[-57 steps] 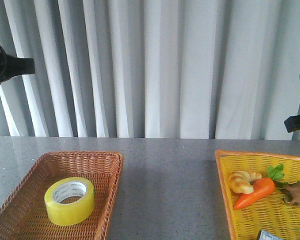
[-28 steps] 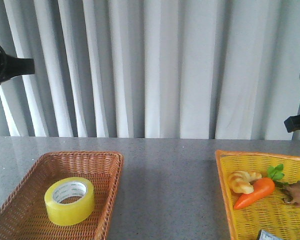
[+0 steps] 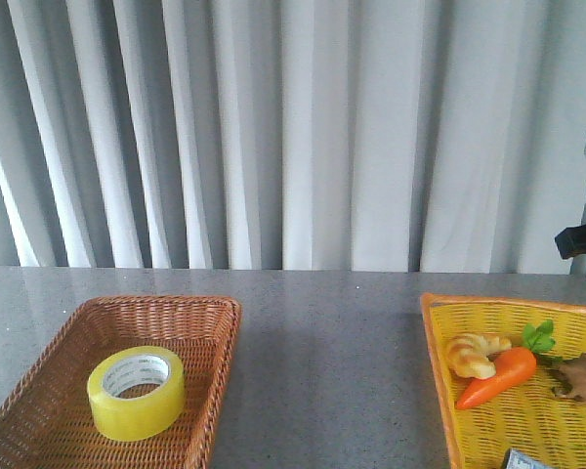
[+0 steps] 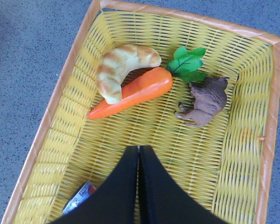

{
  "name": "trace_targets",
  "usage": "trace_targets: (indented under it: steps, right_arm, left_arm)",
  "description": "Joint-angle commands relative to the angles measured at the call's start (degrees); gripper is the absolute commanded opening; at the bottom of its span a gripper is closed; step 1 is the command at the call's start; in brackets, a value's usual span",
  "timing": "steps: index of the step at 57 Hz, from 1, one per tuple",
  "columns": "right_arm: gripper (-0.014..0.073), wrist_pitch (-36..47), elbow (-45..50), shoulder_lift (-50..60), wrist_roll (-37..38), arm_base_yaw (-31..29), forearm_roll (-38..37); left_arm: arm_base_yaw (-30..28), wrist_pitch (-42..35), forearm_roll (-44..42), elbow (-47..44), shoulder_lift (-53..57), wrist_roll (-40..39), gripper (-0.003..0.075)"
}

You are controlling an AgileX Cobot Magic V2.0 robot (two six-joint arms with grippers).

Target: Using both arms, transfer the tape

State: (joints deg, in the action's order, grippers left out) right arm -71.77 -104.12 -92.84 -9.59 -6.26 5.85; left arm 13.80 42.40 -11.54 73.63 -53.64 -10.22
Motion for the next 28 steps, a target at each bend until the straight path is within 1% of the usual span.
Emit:
trace_targets:
  steps: [1, 9, 16, 22, 28]
  right_arm:
    - [-0.0007, 2.4, -1.3, 2.2, 0.0, -0.3, 0.4]
    - [-0.0007, 2.4, -1.3, 2.2, 0.0, -0.3, 0.4]
    - [-0.0007, 2.4, -1.3, 2.2, 0.0, -0.3, 0.4]
    - [-0.0007, 2.4, -1.3, 2.2, 0.0, -0.3, 0.4]
    - [-0.0007, 2.4, -1.3, 2.2, 0.0, -0.3, 0.4]
  left_arm:
    - [0.0, -7.7, 1.5, -10.4, 10.0, 0.4, -0.0006]
    - [0.0, -16.4, 3.4, -30.1, 25.3, -1.2, -0.0006]
    - [0.0, -22.8, 4.6, -44.9, 37.5, -1.2, -0.0006]
    - [0.0, -29.9, 5.3, -55.3, 43.9, -0.6, -0.0006]
    - [0.0, -37.0, 9.9, -64.8, 47.6, 2.0, -0.0006]
